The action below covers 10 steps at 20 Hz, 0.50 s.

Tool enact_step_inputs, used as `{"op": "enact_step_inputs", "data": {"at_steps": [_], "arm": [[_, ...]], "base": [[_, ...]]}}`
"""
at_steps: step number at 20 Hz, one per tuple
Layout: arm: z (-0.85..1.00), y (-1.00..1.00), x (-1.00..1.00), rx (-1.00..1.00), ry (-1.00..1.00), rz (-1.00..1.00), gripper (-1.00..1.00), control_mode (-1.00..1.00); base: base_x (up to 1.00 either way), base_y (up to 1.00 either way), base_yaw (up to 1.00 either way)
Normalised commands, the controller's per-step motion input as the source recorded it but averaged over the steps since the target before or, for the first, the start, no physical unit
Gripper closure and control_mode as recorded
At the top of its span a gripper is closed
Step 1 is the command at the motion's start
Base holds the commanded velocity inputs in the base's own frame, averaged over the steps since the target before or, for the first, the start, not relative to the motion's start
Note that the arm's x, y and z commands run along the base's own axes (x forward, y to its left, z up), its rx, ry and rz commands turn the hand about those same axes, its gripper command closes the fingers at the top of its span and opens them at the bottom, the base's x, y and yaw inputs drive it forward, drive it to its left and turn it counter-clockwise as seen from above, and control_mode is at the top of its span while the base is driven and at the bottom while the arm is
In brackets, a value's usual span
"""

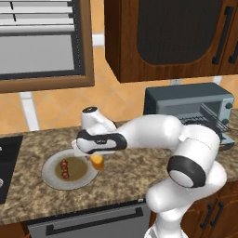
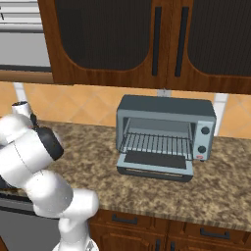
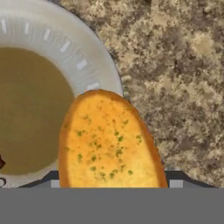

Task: Pick up the kebab skewer and baguette bread, and place them inside the toaster oven. Close the toaster oven door and start by setting the timer.

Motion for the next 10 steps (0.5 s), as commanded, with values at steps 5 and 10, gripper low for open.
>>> {"op": "enact_step_inputs", "data": {"at_steps": [5, 10], "arm": [[0.48, -1.0, -0.3, 0.07, 0.0, -0.18, 1.0, -1.0], [0.3, -1.0, -0.3, 0.09, 0.0, -0.24, 1.0, -1.0]], "base": [[0.0, 0.0, 0.0], [0.0, 0.0, 0.0]]}}
